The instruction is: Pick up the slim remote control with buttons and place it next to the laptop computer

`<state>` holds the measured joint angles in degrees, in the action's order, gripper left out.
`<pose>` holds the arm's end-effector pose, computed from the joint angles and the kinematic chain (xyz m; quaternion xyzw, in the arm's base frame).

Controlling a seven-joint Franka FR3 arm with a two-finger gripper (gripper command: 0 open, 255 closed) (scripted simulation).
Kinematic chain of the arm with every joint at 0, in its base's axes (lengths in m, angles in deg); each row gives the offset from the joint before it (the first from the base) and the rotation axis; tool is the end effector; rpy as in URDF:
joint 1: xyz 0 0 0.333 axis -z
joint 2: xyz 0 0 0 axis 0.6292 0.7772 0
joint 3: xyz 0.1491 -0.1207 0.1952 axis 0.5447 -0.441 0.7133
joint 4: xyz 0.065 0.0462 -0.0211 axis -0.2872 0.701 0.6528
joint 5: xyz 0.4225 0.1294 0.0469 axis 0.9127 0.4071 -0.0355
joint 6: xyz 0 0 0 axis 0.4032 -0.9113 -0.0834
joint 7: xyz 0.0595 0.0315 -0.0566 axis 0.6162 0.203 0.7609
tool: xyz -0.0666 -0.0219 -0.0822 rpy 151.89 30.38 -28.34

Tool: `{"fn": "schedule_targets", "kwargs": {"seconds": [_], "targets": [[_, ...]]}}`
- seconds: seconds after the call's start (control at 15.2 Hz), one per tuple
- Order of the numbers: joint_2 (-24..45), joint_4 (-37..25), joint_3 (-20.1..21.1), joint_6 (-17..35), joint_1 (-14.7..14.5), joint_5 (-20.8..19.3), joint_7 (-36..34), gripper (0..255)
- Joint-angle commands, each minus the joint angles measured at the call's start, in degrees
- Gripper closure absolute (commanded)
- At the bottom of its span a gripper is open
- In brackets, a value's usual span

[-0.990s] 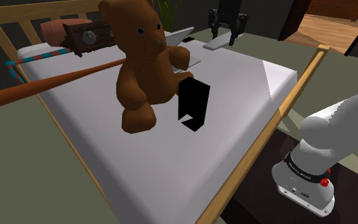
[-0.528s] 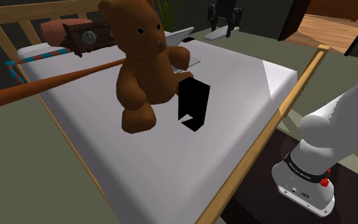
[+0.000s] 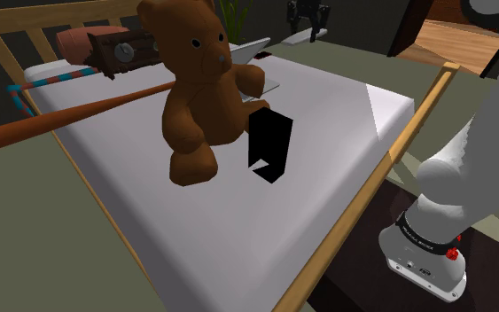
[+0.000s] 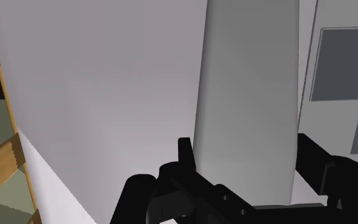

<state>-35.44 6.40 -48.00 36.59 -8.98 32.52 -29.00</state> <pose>0.6318 -0.1278 0.5823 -0.7378 0.6750 -0.0052 0.0004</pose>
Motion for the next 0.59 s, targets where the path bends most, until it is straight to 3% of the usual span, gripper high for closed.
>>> {"fn": "schedule_targets", "kwargs": {"seconds": [0.0, 0.26, 0.33, 0.53], "targets": [[4.59, -5.88, -0.42, -1.49, -0.02, -1.51, 0.88, 255], [16.99, -24.08, -1.35, -7.66, -1.91, -5.28, 2.41, 255], [22.92, -33.75, -1.9, -11.4, -3.44, -6.9, 3.23, 255], [20.11, -26.58, -1.79, -7.07, -2.12, -5.99, 3.09, 255]]}}
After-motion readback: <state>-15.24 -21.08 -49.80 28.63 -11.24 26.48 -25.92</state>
